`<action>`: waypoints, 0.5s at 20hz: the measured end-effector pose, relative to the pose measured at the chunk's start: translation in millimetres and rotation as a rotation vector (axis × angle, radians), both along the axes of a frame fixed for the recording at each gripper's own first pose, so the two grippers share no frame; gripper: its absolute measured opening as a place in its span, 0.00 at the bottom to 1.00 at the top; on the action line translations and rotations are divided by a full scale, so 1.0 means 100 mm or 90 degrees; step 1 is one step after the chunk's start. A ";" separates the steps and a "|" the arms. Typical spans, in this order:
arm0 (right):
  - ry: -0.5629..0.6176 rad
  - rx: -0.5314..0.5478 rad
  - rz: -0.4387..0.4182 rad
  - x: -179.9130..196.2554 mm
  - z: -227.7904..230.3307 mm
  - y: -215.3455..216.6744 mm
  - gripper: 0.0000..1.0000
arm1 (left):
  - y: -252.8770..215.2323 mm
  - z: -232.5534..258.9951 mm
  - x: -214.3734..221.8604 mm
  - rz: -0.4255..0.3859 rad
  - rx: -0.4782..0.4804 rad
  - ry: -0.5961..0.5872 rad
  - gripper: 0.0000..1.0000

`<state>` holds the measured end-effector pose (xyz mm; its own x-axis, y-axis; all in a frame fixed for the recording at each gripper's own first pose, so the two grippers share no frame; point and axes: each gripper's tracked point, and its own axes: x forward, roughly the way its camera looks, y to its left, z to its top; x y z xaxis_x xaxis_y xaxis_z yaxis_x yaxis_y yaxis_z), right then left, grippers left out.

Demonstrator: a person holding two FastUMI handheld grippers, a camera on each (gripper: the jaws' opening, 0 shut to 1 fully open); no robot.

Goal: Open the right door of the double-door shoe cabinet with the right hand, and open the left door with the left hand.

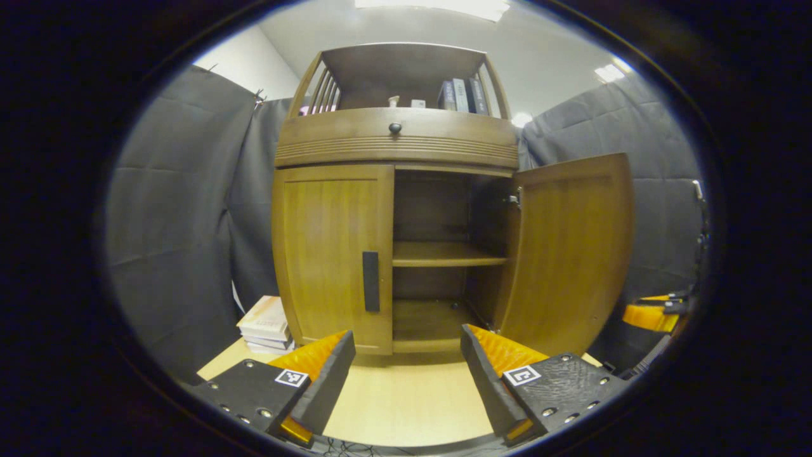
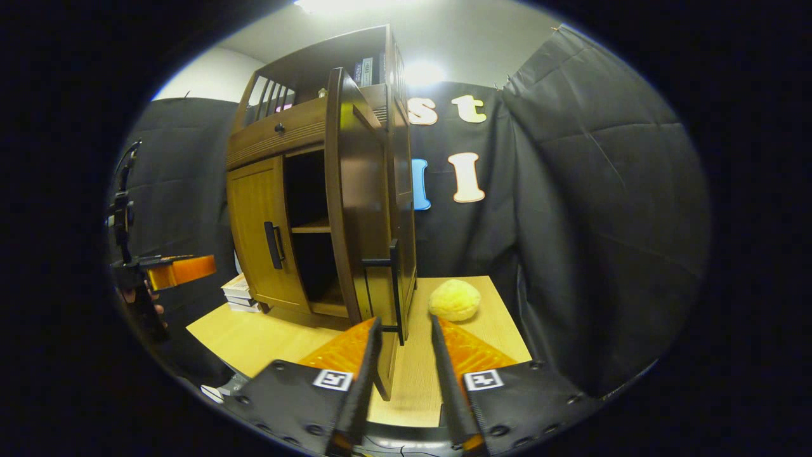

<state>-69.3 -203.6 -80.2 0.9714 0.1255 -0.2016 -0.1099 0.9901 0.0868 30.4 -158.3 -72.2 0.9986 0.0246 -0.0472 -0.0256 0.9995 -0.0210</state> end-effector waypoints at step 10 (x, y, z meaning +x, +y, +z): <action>0.049 -0.044 -0.143 -0.30 -0.11 0.32 0.97 | 0.36 0.12 0.78 -0.017 0.045 -0.047 0.96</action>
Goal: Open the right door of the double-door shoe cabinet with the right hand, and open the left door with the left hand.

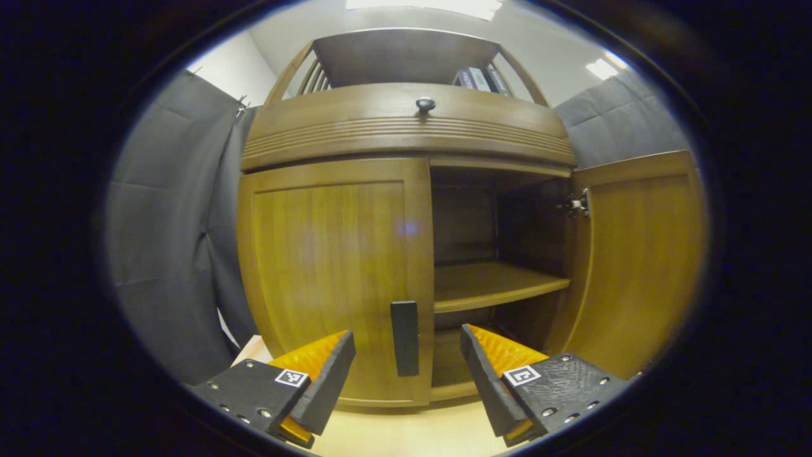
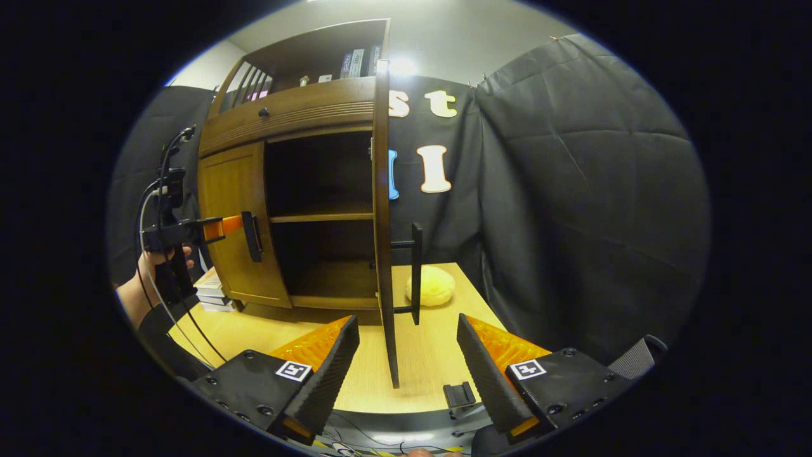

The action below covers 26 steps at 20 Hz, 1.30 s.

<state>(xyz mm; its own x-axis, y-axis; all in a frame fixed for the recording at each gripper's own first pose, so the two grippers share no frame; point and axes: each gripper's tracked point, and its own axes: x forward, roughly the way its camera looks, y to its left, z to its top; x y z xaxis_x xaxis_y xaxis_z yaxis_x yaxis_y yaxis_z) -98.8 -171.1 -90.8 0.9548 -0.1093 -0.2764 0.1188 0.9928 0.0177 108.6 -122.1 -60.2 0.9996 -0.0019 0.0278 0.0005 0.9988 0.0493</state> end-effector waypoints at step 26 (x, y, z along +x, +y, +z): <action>0.001 -0.016 -0.083 -0.02 0.03 0.39 0.95 | -0.05 -0.19 0.28 -0.041 -0.040 0.018 0.18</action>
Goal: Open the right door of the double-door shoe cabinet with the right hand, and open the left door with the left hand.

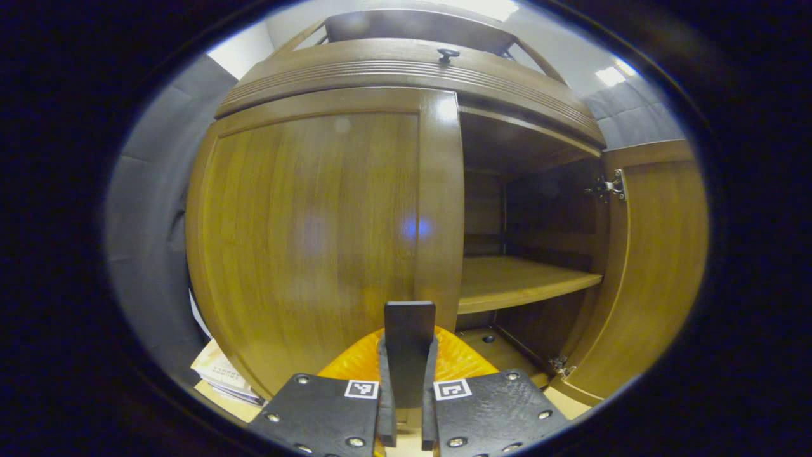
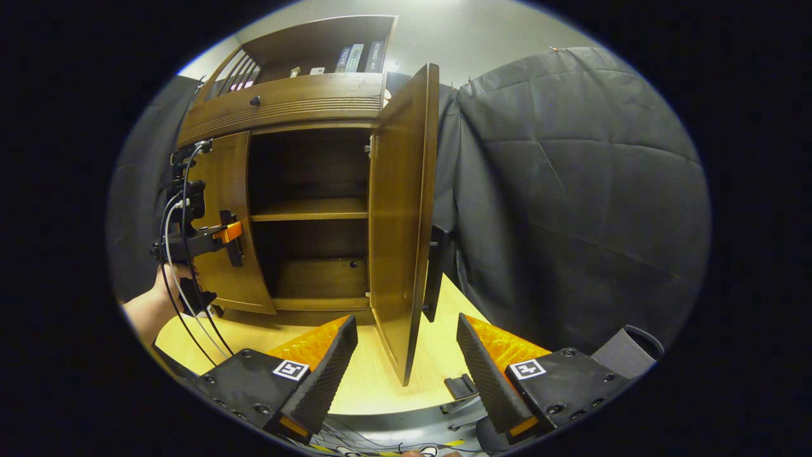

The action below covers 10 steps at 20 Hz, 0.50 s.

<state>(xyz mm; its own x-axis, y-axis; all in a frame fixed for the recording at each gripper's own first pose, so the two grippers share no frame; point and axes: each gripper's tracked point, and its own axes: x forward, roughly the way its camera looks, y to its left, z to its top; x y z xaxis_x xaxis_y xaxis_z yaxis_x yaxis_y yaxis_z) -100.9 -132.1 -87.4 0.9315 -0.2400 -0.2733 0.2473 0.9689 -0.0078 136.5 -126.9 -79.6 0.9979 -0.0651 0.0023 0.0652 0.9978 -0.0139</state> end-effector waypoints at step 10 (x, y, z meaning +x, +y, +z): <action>-0.031 0.037 0.058 0.18 -0.02 0.37 0.96 | 0.17 -0.03 -0.67 -0.034 0.004 0.004 0.17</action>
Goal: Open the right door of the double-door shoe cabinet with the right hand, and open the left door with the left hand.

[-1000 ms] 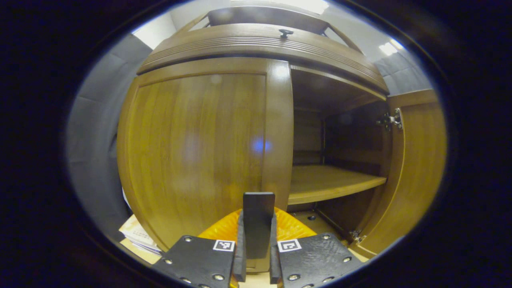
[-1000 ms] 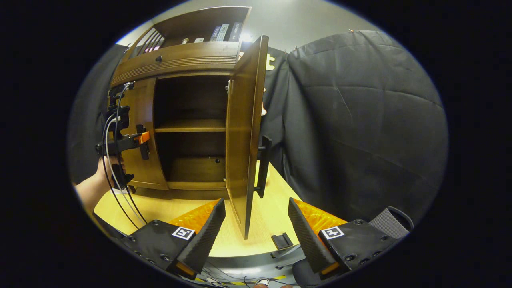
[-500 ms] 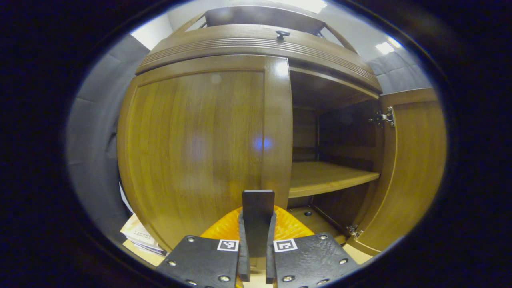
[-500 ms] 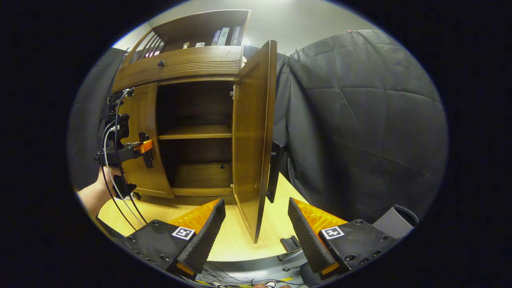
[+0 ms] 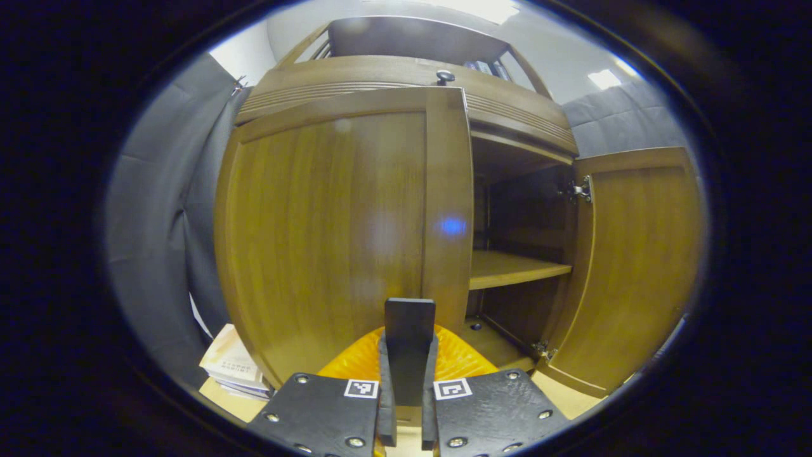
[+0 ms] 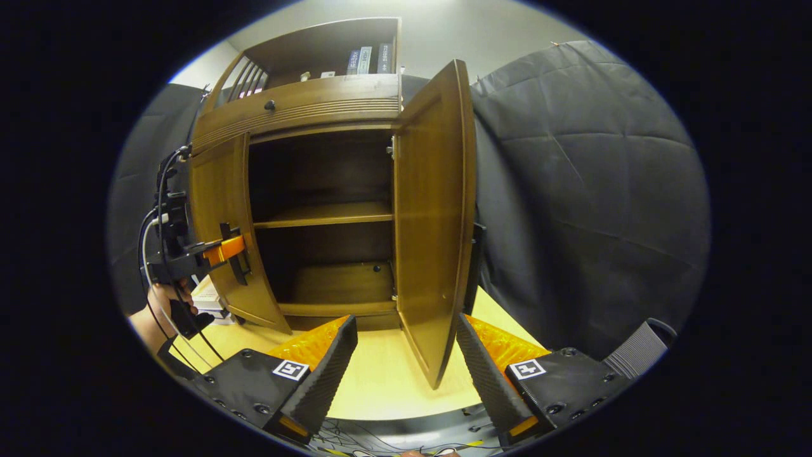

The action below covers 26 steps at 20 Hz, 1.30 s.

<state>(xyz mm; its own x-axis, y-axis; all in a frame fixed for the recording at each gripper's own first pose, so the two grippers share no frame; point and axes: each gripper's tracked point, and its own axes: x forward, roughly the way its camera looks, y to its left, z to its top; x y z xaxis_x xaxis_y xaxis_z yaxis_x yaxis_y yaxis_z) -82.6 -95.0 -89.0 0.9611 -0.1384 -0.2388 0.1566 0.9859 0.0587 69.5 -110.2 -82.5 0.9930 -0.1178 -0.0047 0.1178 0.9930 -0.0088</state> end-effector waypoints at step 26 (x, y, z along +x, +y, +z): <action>-0.023 0.032 0.171 0.46 -0.05 0.97 0.98 | 1.31 -0.04 -1.37 0.106 -0.032 -0.022 0.16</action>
<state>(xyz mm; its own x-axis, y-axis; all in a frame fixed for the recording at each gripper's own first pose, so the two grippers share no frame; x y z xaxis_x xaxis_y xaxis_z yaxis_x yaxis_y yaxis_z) -36.5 1.6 -94.0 0.9698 0.1341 -0.2036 -0.1136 0.9875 0.1091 -67.9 21.0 -86.3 0.9983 0.0496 0.0312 -0.0477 0.9972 -0.0578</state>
